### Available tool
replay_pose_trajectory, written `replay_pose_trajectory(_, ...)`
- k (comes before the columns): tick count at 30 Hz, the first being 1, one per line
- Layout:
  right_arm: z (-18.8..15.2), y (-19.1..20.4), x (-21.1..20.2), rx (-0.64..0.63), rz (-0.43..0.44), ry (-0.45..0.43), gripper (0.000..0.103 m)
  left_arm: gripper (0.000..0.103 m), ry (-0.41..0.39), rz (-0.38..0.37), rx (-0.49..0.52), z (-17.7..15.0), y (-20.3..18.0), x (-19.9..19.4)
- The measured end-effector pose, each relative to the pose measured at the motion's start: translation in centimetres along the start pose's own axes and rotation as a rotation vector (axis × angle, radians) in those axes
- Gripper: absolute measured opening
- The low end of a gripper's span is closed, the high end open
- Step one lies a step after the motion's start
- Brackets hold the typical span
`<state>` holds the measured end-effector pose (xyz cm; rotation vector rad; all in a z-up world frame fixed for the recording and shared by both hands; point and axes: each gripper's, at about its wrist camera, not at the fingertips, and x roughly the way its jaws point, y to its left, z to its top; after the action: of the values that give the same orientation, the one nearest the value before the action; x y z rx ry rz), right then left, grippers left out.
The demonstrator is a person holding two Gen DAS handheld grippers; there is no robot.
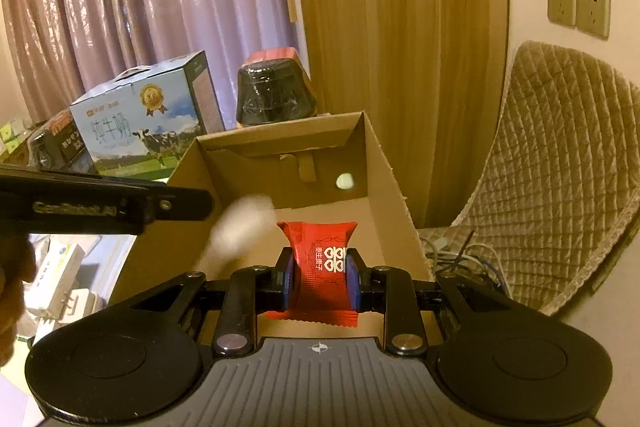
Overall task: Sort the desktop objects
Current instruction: 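Open both grippers to drop the spoon and red packet into the box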
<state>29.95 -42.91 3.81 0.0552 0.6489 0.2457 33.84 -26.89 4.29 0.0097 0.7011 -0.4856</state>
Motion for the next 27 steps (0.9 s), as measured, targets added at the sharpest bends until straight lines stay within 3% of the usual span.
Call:
replay_pose_trajectory(5, 0.1, 0.1, 0.2, 0.011, 0.009, -0.002, 0.023, 0.042, -0.009, 0.007, 0.011, -0.1, 0.5, -1.0)
replay_pose_trajectory(7, 0.3, 0.0, 0.2, 0.03, 0.027, -0.006, 0.031, 0.042, -0.009, 0.011, 0.004, -0.3, 0.9, -1.5)
replay_pose_trajectory(9, 0.5, -0.1, 0.0, 0.047, 0.042, -0.013, 0.051, 0.042, -0.009, 0.021, 0.006, -0.5, 1.1, -1.9)
replay_pose_trajectory(17, 1.3, 0.2, -3.0, 0.048, 0.0, -0.06, 0.056, 0.043, -0.011, 0.066, 0.03, -2.0, 2.3, -5.1)
replay_pose_trajectory(27, 1.9, 5.3, -9.5, 0.026, 0.063, -0.148, 0.08, 0.052, -0.012, 0.14, 0.003, -5.8, 5.2, -12.4)
